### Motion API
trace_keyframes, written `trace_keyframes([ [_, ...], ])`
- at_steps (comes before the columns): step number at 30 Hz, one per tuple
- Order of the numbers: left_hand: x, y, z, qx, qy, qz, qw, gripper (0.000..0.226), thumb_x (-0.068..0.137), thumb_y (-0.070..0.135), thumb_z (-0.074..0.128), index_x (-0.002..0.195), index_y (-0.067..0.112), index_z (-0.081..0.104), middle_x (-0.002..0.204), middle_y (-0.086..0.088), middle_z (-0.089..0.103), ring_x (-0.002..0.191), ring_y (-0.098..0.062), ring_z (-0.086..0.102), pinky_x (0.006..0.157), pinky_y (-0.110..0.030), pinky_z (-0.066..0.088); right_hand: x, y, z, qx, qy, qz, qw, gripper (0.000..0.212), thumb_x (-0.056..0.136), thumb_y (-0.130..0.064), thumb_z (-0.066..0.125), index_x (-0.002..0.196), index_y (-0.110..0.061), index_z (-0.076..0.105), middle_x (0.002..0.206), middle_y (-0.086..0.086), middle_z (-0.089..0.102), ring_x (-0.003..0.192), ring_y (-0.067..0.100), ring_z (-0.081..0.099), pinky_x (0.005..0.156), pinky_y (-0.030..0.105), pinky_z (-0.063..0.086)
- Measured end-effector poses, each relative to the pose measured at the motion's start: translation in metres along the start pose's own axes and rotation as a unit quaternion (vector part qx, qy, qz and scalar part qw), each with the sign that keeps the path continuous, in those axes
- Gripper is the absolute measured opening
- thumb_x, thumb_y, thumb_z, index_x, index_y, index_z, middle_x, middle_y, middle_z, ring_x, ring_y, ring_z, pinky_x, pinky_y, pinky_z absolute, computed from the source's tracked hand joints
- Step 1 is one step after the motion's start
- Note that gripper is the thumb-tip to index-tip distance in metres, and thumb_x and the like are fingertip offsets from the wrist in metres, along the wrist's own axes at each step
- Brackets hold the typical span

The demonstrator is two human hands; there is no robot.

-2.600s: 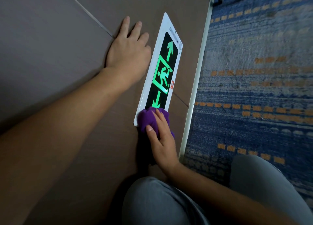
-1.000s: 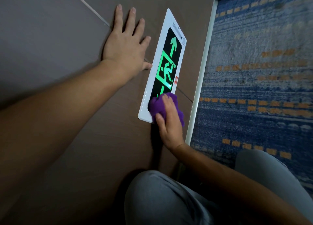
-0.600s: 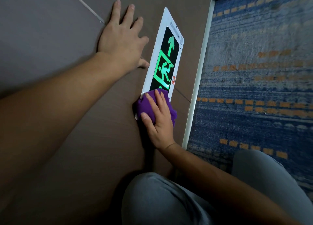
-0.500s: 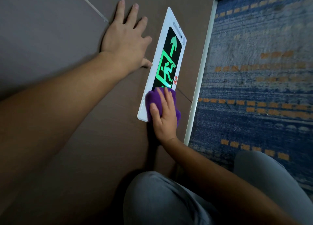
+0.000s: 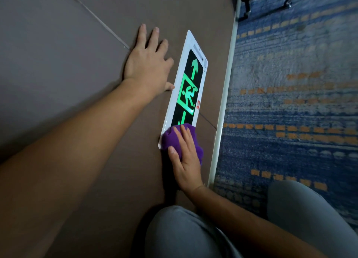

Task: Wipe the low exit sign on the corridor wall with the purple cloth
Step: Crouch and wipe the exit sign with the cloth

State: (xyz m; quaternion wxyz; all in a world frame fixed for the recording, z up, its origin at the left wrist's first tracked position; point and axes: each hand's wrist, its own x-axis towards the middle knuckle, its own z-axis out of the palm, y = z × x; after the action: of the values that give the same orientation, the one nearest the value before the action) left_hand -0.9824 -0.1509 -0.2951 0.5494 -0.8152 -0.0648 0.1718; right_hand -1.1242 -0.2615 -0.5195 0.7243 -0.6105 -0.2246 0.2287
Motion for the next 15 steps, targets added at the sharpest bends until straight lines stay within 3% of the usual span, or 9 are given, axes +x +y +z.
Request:
trace_keyframes([
  [4,0.006,-0.001,0.001,-0.037,0.013,-0.026,0.999,0.073,0.088,0.077,0.043,0.145,0.032,0.053,0.166,-0.010,0.029,0.156,-0.039,0.011,0.124,-0.062,0.004,0.012,0.002,-0.004,-0.023,-0.009,-0.003,1.000,0.049,0.102,-0.071,0.034,0.150,-0.069,0.024,0.171,-0.023,0.020,0.161,0.002,0.010,0.131,0.035,0.010],
  [10,0.013,0.006,0.010,-0.031,0.022,-0.029,0.999,0.072,0.085,0.078,0.046,0.141,0.033,0.056,0.165,-0.009,0.032,0.156,-0.039,0.013,0.123,-0.064,0.004,0.036,0.029,-0.013,-0.015,0.031,0.112,0.993,0.065,0.104,-0.060,0.036,0.163,-0.035,0.030,0.172,-0.014,0.025,0.156,0.002,0.021,0.127,0.048,0.028],
  [13,0.021,0.013,0.010,-0.022,0.028,-0.043,0.998,0.070,0.088,0.074,0.044,0.142,0.032,0.056,0.164,-0.009,0.033,0.155,-0.042,0.012,0.122,-0.066,0.004,0.064,0.029,-0.023,-0.012,0.025,0.127,0.991,0.061,0.105,-0.061,0.034,0.162,-0.040,0.026,0.172,-0.014,0.027,0.156,0.010,0.029,0.118,0.046,0.041],
  [15,0.030,0.015,0.012,-0.020,0.035,-0.060,0.997,0.066,0.091,0.069,0.041,0.141,0.031,0.057,0.163,-0.009,0.034,0.155,-0.043,0.012,0.122,-0.067,0.004,0.088,0.030,-0.029,-0.003,0.025,0.114,0.993,0.060,0.106,-0.062,0.033,0.162,-0.042,0.024,0.172,-0.014,0.027,0.155,0.011,0.031,0.113,0.039,0.042],
])
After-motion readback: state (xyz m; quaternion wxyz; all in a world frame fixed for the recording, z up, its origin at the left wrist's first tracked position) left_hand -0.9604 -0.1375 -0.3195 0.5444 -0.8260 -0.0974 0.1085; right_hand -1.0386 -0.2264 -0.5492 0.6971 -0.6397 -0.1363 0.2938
